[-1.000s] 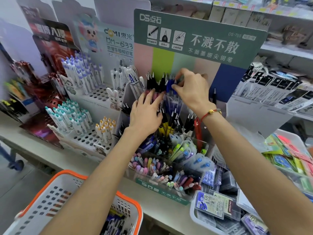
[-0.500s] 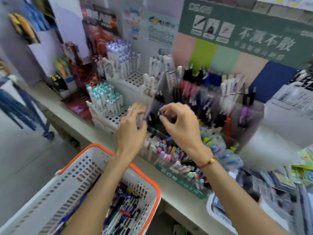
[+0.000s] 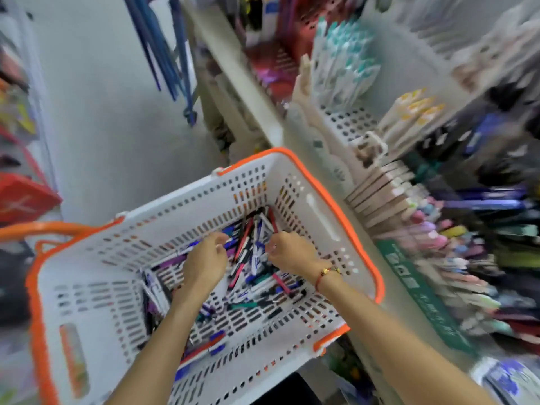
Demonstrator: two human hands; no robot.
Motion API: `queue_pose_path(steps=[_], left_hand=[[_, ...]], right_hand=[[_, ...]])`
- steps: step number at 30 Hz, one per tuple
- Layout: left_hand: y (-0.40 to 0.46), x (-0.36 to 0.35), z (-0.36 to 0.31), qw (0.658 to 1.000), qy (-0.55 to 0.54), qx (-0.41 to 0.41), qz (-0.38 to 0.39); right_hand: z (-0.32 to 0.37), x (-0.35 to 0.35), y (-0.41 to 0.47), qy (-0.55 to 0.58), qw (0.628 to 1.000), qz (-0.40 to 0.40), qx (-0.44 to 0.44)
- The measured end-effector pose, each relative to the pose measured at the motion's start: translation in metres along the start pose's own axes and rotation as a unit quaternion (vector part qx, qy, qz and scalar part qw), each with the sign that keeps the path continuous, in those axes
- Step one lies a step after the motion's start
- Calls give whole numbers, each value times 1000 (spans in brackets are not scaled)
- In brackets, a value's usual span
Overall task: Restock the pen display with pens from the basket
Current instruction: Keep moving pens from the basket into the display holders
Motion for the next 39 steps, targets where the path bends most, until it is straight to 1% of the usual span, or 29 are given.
queue_pose_path(steps=[2, 3, 6, 7, 8, 9, 11, 12, 13, 14, 16, 17, 20, 21, 22, 26, 29, 35, 37, 39], left_hand=[[8, -19, 34, 998, 12, 39, 39], [9, -29, 47, 997, 17, 52, 59], [14, -61, 70, 990, 19, 72, 117], [15, -73, 72, 987, 32, 72, 139], [16, -84, 70, 985, 48, 63, 151], [15, -94, 67, 985, 68, 51, 150], [18, -109, 63, 987, 110, 24, 111], [20, -114, 63, 988, 128, 12, 85], [21, -115, 63, 988, 138, 7, 65], [22, -115, 64, 989, 139, 5, 52], [23, -113, 70, 990, 135, 0, 34], [23, -110, 73, 991, 131, 1, 23], [23, -97, 84, 995, 95, 26, -12], [23, -94, 88, 996, 84, 37, -8], [22, -91, 92, 996, 77, 48, 0], [13, -77, 99, 995, 50, 71, 45], [3, -66, 101, 993, 44, 94, 64], [-4, -68, 105, 978, 4, 113, 178], [-3, -76, 108, 974, -26, 124, 187], [-3, -81, 110, 973, -38, 144, 176]], right_hand=[[1, -25, 18, -34, 998, 47, -3], [1, -34, 25, -39, 997, 58, -16], [5, -58, 44, -76, 994, 58, -58], [8, -66, 50, -104, 991, 56, -59], [11, -72, 54, -132, 989, 37, -51], [15, -76, 57, -146, 989, 3, -33], [17, -78, 64, -159, 984, -67, 37], [16, -78, 67, -185, 977, -65, 83], [12, -76, 69, -227, 964, -36, 130], [7, -75, 70, -279, 945, 10, 170], [-3, -71, 69, -383, 894, 93, 215], [-6, -70, 68, -424, 869, 108, 231], [-14, -77, 65, -527, 789, 105, 299], [-17, -83, 64, -550, 768, 108, 309], [-18, -88, 63, -563, 758, 106, 313], [-14, -100, 62, -545, 779, 85, 297], [-13, -103, 55, -511, 798, 98, 304], [-10, -96, 55, -414, 851, 99, 309], [-10, -93, 58, -409, 851, 116, 308], [-11, -94, 59, -434, 830, 146, 318]])
Point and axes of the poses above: each hand's wrist, its own y-axis towards the middle knuckle, its own x-axis out of the back of the hand, z = x × y, the point moved 2 cm from there along y, towards the middle knuckle, and after that the axes turned 4 degrees about x, right-handed, at the moved point
